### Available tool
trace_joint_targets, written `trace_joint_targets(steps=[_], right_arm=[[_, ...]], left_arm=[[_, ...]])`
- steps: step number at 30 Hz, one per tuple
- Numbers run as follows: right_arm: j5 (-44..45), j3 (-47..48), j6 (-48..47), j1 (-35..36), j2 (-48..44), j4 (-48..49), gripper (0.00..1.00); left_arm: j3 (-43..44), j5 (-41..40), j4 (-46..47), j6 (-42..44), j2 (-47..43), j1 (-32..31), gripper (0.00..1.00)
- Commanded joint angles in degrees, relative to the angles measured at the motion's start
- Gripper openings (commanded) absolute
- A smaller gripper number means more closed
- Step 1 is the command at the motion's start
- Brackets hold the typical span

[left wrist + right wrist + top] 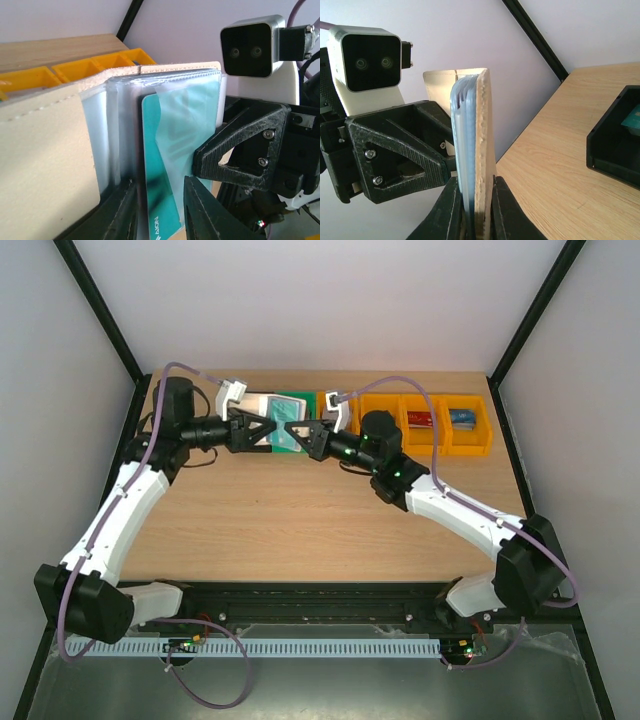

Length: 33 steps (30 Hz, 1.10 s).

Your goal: Take the credit cards out of the card holder

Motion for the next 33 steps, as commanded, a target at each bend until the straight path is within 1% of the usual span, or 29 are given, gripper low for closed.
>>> trace_joint_targets(steps=[1,3,8,9,12,16,19,20,21,23,26,33], right_arm=[[-3.41,3.88,1.52,3.36,4.36,7.70,0.02],[-2.70,4.04,1.58,3.35,4.73,7.56,0.02],[-0.85,4.91,1.46,3.65,5.91,6.72,0.02],[-0.84,5.11,1.31,3.67,6.13,6.48,0.02],[-0.48,4.99,0.36,3.71,5.97,5.77,0.02],[-2.06,4.51,-0.64,3.45,4.96,5.61,0.02],[-3.51,4.18,-0.84,2.81,4.17,5.67,0.01],[-3.52,4.20,-1.22,2.79,3.95,5.49,0.02],[-3.47,4.23,-1.43,2.74,3.84,5.30,0.02],[-3.41,4.52,-1.39,2.76,4.24,5.16,0.02],[-2.84,5.10,-0.78,3.40,6.02,5.41,0.02],[-2.98,8.26,-1.78,6.02,10.22,4.52,0.02]], left_arm=[[3.38,22.64,0.60,-1.05,-0.23,-6.53,0.26],[3.35,22.98,1.28,-1.98,-0.14,-6.62,0.24],[4.63,23.31,1.90,-2.78,0.50,-6.79,0.04],[4.78,23.43,1.88,-2.78,0.52,-6.79,0.02],[4.81,24.69,0.87,-2.18,0.03,-6.87,0.02],[5.90,25.18,-4.03,2.39,-0.52,-6.82,0.02],[6.50,26.75,-5.85,4.93,-0.54,-6.83,0.02],[6.60,27.09,-6.01,5.10,-0.54,-6.87,0.08],[6.76,26.89,-6.03,5.17,-0.47,-7.00,0.15],[6.91,25.60,-6.49,5.88,-0.25,-7.70,0.25],[7.09,24.52,-6.54,6.36,0.43,-9.77,0.30],[7.07,24.76,-5.99,6.58,1.21,-12.00,0.31]])
